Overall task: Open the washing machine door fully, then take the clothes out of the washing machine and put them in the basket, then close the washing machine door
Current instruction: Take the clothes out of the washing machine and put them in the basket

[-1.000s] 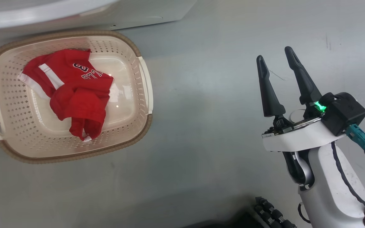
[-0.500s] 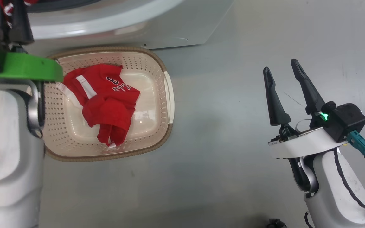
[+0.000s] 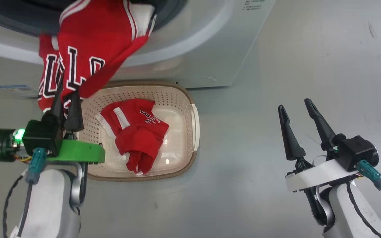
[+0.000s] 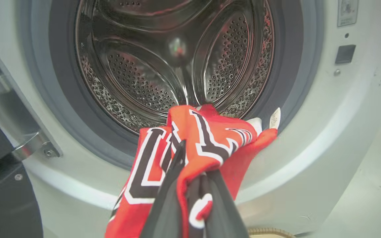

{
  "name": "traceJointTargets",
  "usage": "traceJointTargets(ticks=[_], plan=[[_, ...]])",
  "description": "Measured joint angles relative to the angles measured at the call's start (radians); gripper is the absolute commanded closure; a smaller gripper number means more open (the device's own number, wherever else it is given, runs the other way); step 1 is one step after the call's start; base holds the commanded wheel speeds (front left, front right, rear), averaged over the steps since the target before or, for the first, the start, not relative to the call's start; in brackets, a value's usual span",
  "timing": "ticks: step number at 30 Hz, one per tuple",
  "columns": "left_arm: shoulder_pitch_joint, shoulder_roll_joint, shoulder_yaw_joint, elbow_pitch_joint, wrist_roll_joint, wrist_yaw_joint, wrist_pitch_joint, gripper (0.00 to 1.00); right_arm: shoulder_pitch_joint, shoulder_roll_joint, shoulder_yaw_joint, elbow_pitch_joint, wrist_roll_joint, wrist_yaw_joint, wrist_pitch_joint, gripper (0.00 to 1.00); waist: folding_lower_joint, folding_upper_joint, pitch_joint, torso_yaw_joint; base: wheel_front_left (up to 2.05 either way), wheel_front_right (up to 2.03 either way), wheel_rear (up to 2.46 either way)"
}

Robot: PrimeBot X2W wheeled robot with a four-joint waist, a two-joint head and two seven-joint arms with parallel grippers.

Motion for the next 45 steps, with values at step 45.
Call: traceJointTargets(ticks=[45], plan=[[0.061,0.017,-0.003,0.204,-0.098,-0.019,0.141,1.00,0.037,0.029,0.079,-0.127,0.016,-0.008,0.037,0.00,0.0000,0.0000,0.009,-0.050,0.00,0.00,0.00]])
